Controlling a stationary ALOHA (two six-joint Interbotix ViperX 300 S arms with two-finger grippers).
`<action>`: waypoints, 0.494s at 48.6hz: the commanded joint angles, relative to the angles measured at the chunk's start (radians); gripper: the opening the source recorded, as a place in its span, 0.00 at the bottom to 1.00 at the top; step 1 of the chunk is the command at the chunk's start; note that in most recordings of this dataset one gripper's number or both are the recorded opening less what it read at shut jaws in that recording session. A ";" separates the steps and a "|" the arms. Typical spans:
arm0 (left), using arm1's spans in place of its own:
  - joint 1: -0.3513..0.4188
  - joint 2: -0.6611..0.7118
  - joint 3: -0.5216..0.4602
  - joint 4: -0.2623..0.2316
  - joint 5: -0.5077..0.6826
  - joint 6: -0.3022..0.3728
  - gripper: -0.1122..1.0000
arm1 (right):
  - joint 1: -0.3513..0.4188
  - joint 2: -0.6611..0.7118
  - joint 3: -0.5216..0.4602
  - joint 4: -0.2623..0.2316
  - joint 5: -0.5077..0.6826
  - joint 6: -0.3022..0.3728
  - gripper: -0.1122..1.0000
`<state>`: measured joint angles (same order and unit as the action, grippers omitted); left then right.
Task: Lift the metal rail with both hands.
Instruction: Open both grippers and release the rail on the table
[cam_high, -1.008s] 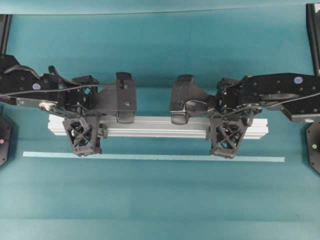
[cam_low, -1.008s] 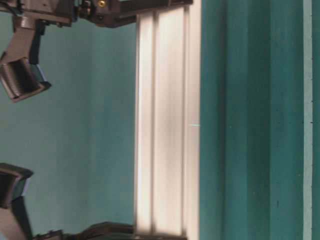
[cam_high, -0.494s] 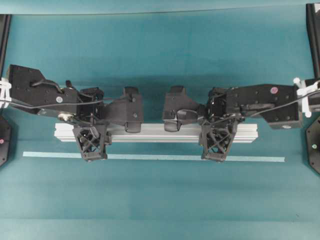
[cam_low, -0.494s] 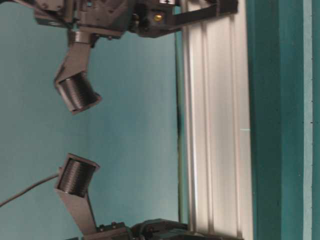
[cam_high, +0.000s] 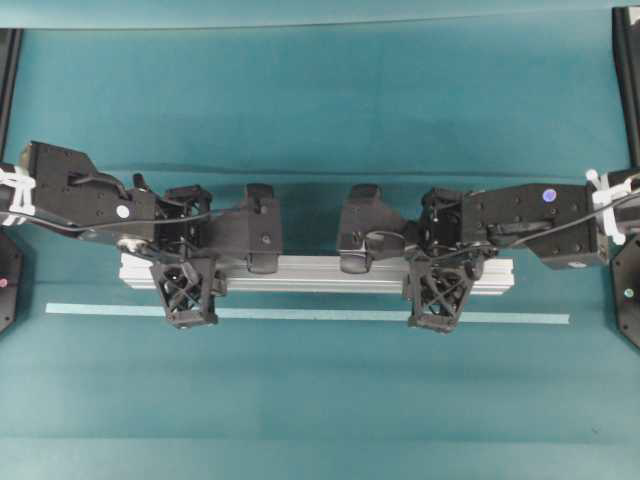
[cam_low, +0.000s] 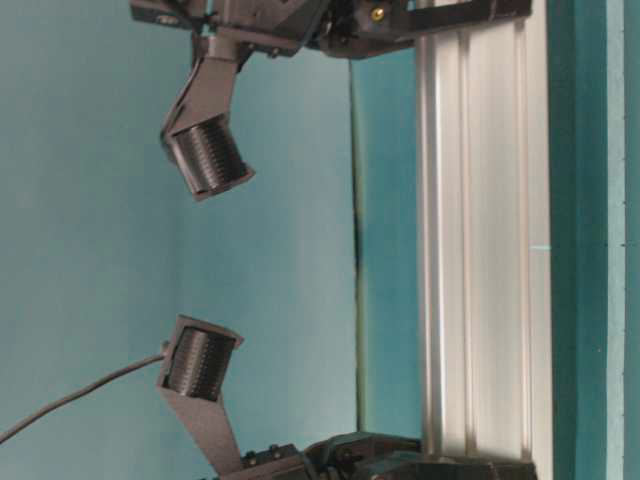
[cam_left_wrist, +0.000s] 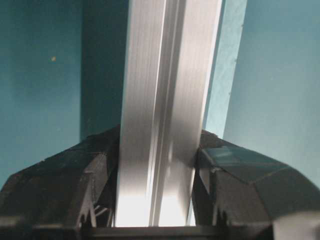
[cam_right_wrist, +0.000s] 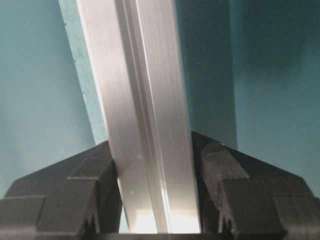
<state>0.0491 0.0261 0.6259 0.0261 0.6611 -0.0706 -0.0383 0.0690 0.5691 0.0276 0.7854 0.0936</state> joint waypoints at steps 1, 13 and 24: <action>-0.003 -0.003 -0.005 0.002 -0.015 -0.009 0.42 | 0.017 0.006 0.006 0.009 -0.014 0.015 0.45; -0.025 0.029 -0.003 0.002 -0.028 -0.015 0.42 | 0.044 0.040 0.012 0.020 -0.054 0.015 0.45; -0.038 0.038 0.000 0.002 -0.064 -0.037 0.42 | 0.044 0.052 0.014 0.020 -0.071 0.014 0.45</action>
<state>0.0107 0.0706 0.6320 0.0261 0.6059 -0.0905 0.0000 0.1150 0.5844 0.0445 0.7210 0.0997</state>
